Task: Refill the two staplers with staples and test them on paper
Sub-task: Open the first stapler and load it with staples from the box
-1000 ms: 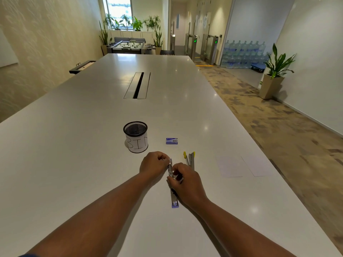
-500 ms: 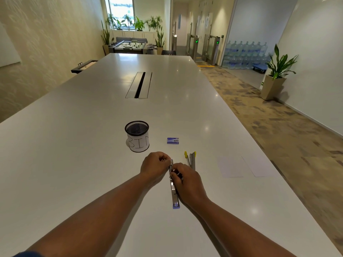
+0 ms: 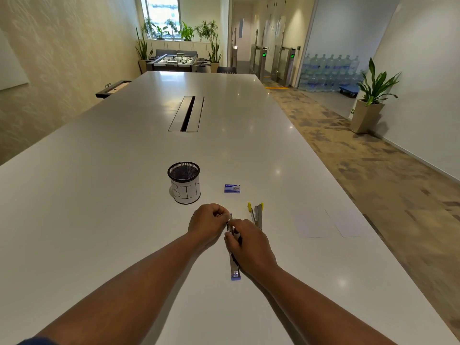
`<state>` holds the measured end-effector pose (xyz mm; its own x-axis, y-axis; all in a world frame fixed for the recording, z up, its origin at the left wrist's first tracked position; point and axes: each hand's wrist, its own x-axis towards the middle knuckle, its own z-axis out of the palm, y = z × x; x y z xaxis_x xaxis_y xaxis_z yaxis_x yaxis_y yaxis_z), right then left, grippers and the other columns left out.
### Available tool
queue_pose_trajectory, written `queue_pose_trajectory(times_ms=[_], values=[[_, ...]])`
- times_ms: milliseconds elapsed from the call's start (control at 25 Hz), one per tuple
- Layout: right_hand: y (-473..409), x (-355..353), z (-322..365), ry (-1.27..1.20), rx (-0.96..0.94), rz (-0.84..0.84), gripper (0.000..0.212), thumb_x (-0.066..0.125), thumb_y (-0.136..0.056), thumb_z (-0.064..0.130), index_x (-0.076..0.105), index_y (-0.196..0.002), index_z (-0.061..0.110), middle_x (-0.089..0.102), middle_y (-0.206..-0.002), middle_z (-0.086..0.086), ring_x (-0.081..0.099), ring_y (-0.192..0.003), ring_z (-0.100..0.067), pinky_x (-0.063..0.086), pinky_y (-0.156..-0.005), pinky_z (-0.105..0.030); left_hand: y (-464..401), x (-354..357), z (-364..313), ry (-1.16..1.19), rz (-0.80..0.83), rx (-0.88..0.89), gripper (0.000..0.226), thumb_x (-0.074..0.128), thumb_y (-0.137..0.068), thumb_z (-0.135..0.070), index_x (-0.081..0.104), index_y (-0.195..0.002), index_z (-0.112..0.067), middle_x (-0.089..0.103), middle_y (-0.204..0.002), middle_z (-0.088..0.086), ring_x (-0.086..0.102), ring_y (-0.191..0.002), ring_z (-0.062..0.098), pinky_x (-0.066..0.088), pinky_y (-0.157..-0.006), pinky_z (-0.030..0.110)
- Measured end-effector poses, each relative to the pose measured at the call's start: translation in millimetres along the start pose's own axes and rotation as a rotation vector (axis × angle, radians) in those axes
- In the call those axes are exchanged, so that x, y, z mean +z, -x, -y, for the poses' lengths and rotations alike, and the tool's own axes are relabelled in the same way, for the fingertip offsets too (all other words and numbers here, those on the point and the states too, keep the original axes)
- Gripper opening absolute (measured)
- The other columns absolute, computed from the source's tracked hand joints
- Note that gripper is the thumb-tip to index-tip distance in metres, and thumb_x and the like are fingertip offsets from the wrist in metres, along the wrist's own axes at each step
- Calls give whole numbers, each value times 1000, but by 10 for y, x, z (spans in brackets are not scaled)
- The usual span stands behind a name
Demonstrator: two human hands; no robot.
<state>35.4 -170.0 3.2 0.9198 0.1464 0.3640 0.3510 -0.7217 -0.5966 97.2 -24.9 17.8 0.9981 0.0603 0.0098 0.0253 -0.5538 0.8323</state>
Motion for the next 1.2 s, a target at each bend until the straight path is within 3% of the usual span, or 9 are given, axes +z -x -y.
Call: queue_pose_trajectory(times_ms=[160,280,400,520,680,880,1000,1120,1200], values=[[-19,31,-13,11,8,10,23,50,-96,32,67,-94,17,54,-79,4,52,-72,-12,47,-66,-32,11,-13,9,16,5,-5,10,70,-91,-28,77,-84,-28,75,-85,-15,69,-83,3,52,-73,24],[-31,31,-8,0,21,15,25,47,-94,37,65,-95,20,53,-78,5,51,-71,-11,50,-66,-36,24,-23,15,56,22,-5,10,69,-91,-25,79,-89,-24,76,-88,-12,70,-86,5,56,-80,29],[-32,7,13,-15,60,21,29,50,-89,49,57,-113,34,53,-74,12,53,-68,-9,48,-62,-28,60,-37,8,117,32,2,7,70,-90,-26,77,-90,-24,76,-87,-9,72,-85,9,59,-82,32],[-30,-10,61,17,75,48,55,57,-80,55,43,-132,41,52,-61,14,56,-59,-5,40,-56,-16,105,-45,-5,149,25,4,8,69,-89,-24,75,-95,-23,75,-87,-7,72,-85,11,60,-83,34],[-70,8,100,82,118,107,75,53,-73,44,31,-144,37,53,-57,10,54,-54,-2,41,-54,-22,150,-57,-14,111,13,50,13,64,-92,-17,75,-95,-23,75,-87,-8,70,-84,9,59,-81,31],[-58,-5,118,15,180,80,70,54,-70,37,34,-137,41,56,-58,9,58,-54,-7,49,-55,-27,127,-42,14,145,3,27,17,63,-91,-25,72,-105,-23,75,-95,-6,71,-91,12,58,-84,32],[-54,-21,98,-99,211,24,60,57,-75,36,35,-131,42,54,-56,11,59,-54,-5,43,-53,-20,131,-31,2,228,54,-35,44,67,-86,-45,67,-122,-19,76,-103,2,71,-99,18,58,-92,41],[-36,-26,90,-184,192,-34,50,53,-81,45,37,-128,37,53,-57,11,59,-57,-1,47,-56,-19,158,-13,-29,635,223,-143,57,74,-91,-28,52,-141,-9,77,-99,18,75,-98,28,60,-90,44],[-30,-27,82,-209,171,-44,44,55,-83,39,39,-124,36,54,-58,8,59,-56,-4,50,-55,-23,216,-19,-47,647,281,-126,62,72,-93,-16,44,-148,-13,77,-87,16,77,-89,24,62,-75,28]])
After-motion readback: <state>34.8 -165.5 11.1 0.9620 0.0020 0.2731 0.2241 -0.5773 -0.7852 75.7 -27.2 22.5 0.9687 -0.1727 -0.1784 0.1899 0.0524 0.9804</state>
